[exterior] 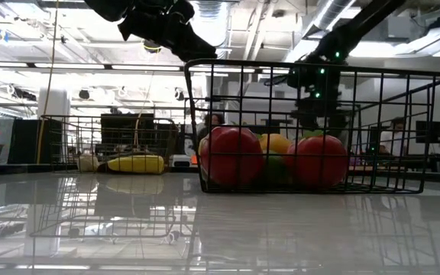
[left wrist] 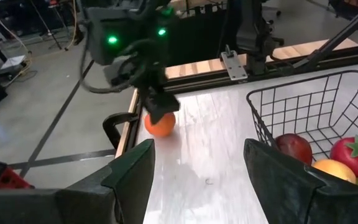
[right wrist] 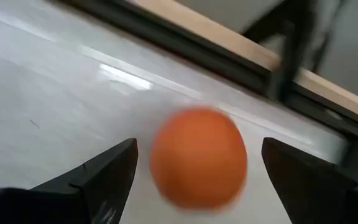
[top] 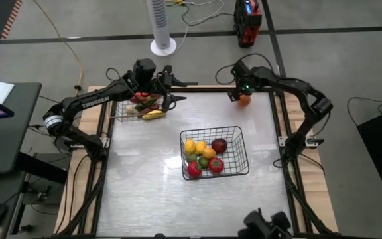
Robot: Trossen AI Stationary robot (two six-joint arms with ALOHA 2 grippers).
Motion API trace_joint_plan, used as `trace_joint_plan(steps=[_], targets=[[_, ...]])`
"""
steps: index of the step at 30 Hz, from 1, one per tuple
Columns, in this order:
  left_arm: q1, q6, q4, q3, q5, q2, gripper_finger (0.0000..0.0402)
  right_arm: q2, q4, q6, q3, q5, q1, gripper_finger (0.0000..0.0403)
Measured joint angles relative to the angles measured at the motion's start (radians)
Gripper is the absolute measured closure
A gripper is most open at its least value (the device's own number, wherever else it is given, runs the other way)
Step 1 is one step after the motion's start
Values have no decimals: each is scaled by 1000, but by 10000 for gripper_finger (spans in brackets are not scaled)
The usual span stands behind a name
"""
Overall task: Sort produce into baskets
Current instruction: Put the orange into the bottom wire basket
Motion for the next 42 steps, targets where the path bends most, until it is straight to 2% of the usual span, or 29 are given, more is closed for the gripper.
trace_joint_plan(steps=[3,6,14,19,26,29,38,42], targets=[[2,6,-6,0,-2,0,166,57,57,-32,0,-53,-49,33],[8,22,-25,0,-4,0,166,116,29,-45,-1,-118,-70,33],[40,26,-24,0,-2,0,166,177,-22,-47,-1,-80,-11,33],[41,21,-24,0,1,0,166,110,-22,-72,0,-60,22,33],[41,20,-32,0,1,0,166,-68,-145,-144,0,-58,91,33],[41,19,-31,0,1,0,166,-120,-116,-99,-17,-55,118,33],[40,15,-54,0,1,0,166,-131,-50,85,-141,28,205,33],[40,21,-37,0,1,0,166,-128,36,78,-208,28,230,33]])
